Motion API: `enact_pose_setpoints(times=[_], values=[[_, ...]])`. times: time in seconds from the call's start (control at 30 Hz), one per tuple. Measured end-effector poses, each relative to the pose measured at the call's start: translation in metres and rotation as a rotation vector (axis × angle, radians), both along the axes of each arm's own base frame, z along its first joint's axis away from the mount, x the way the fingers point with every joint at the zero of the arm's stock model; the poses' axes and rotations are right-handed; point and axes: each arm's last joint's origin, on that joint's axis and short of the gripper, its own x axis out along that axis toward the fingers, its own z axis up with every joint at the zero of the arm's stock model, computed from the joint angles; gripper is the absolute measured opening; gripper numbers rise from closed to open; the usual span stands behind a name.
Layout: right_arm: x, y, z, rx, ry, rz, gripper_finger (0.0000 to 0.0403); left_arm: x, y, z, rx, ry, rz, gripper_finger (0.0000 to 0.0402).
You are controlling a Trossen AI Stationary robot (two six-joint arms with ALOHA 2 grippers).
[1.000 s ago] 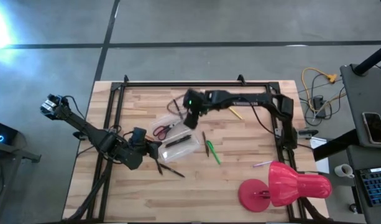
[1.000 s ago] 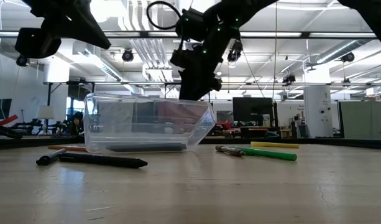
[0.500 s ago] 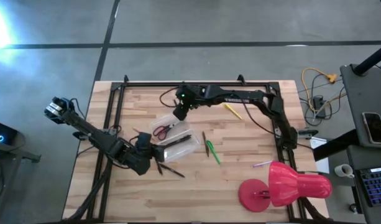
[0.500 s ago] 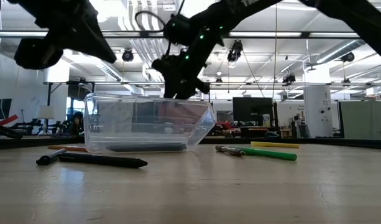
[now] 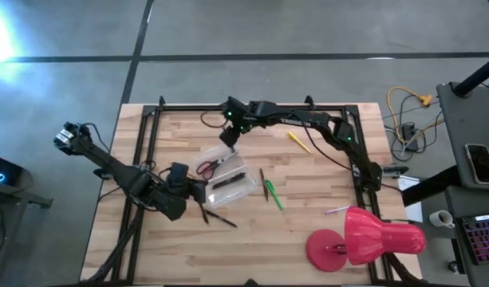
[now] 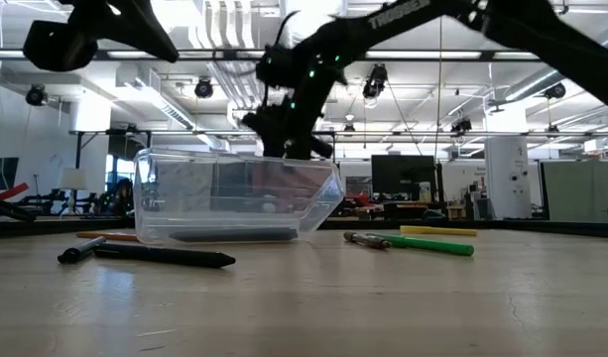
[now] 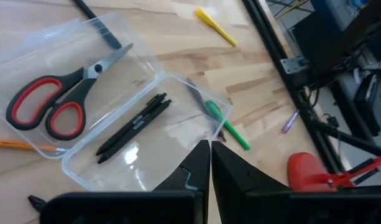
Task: Pick & place school supplies into a supply box
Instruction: Put the yellow pen into the stationery box
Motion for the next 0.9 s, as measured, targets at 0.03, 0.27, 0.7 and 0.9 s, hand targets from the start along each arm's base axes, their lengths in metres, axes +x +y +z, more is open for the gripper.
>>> enact_pose_setpoints(times=[0.03,0.27,0.7,0.9], values=[[0.002,-0.003,-0.005,0.004,0.026,-0.008,0.0162,-0.001,0.000,0.001,-0.004,-0.007,0.000,0.0000],[0.022,-0.009,-0.034,0.012,0.174,-0.038,0.0162,-0.001,0.001,0.003,-0.003,-0.019,0.006,0.0000],[0.027,-0.016,-0.036,0.066,0.078,-0.113,0.0162,0.005,-0.003,-0.004,0.011,-0.001,0.008,0.0000],[0.028,-0.015,-0.041,0.090,0.074,-0.109,0.0159,0.006,-0.004,-0.004,0.008,-0.007,0.008,0.0000]])
